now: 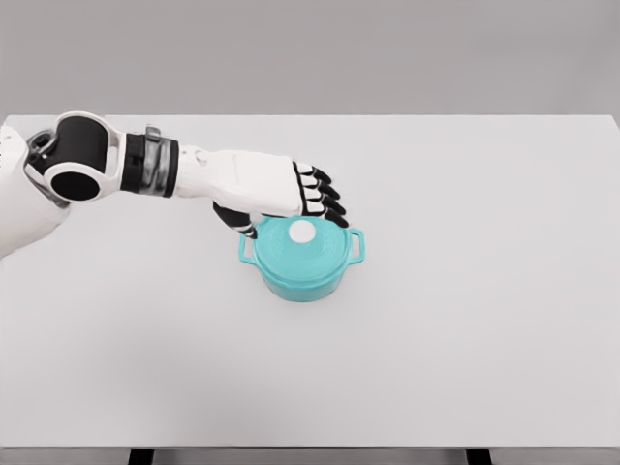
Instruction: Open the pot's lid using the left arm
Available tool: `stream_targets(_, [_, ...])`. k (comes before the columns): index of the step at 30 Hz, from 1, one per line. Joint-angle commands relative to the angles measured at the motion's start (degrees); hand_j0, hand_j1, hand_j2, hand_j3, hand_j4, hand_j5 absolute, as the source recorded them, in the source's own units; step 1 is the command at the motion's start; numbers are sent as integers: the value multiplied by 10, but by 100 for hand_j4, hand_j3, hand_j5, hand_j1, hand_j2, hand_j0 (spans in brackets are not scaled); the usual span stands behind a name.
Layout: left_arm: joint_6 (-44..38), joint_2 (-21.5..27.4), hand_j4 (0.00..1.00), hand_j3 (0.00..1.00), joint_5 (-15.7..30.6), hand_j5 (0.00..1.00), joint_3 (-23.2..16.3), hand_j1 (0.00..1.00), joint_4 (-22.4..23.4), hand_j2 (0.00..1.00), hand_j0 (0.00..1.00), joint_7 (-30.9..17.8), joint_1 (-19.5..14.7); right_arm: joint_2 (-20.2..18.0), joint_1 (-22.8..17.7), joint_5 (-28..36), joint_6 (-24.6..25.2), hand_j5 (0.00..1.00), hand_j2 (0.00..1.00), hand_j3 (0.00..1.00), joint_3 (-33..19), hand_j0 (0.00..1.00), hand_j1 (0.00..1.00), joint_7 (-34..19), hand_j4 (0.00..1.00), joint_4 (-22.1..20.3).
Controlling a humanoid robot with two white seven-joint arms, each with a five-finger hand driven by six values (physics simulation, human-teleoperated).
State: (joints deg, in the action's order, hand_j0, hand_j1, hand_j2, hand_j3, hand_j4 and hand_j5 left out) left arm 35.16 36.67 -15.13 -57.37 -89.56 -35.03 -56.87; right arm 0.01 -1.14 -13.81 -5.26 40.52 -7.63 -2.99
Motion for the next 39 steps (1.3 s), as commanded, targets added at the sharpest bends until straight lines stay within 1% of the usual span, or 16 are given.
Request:
stream_targets(1, [-2, 7, 100, 100, 2, 100, 0, 100, -1, 100, 100, 0, 2, 0, 0, 0, 0, 100, 100, 100, 0, 100, 100, 0, 100, 0])
stream_targets(3, [-2, 2, 99, 99, -1, 99, 0, 99, 0, 99, 99, 0, 4, 0, 0, 0, 0, 100, 100, 100, 0, 100, 100, 0, 100, 0])
stream_targets(5, [-2, 2, 93, 93, -1, 93, 0, 93, 0, 93, 93, 0, 4, 0, 0, 0, 0, 100, 100, 100, 0, 100, 100, 1, 100, 0])
stream_targets(10, [-2, 0, 92, 92, -1, 92, 0, 92, 1, 92, 92, 0, 4, 0, 0, 0, 0, 100, 100, 100, 0, 100, 100, 0, 100, 0])
stream_targets(14, [-2, -19, 91, 91, -6, 91, -1, 91, 4, 91, 91, 0, 5, 0, 0, 0, 0, 100, 100, 100, 0, 100, 100, 0, 100, 0])
stream_targets(16, [-2, -27, 91, 91, -31, 91, -1, 91, 11, 91, 91, 0, 12, 0, 0, 0, 0, 100, 100, 100, 0, 100, 100, 0, 100, 0])
stream_targets(21, [-2, -36, 91, 91, -38, 91, -6, 91, 17, 91, 91, 0, 13, 0, 0, 0, 0, 100, 100, 100, 0, 100, 100, 0, 100, 0])
stream_targets(24, [-2, -49, 90, 90, -44, 90, -10, 90, 25, 90, 90, 0, 13, 0, 0, 0, 0, 100, 100, 100, 0, 100, 100, 0, 100, 0])
stream_targets(28, [-2, -54, 89, 89, -55, 89, -11, 89, 32, 89, 89, 0, 13, 0, 0, 0, 0, 100, 100, 100, 0, 100, 100, 0, 100, 0])
stream_targets(31, [-2, -53, 86, 86, -67, 86, -11, 86, 32, 86, 86, 0, 16, 0, 0, 0, 0, 100, 100, 100, 0, 100, 100, 0, 100, 0])
stream_targets(33, [-2, -52, 86, 86, -68, 86, -11, 86, 41, 86, 86, 0, 16, 0, 0, 0, 0, 100, 100, 100, 0, 100, 100, 0, 100, 0])
stream_targets(37, [-2, -52, 86, 86, -77, 86, -11, 86, 42, 86, 86, 0, 16, 0, 0, 0, 0, 100, 100, 100, 0, 100, 100, 0, 100, 0])
stream_targets(39, [-2, -52, 86, 86, -79, 86, -11, 86, 52, 86, 86, 0, 16, 0, 0, 0, 0, 100, 100, 100, 0, 100, 100, 0, 100, 0])
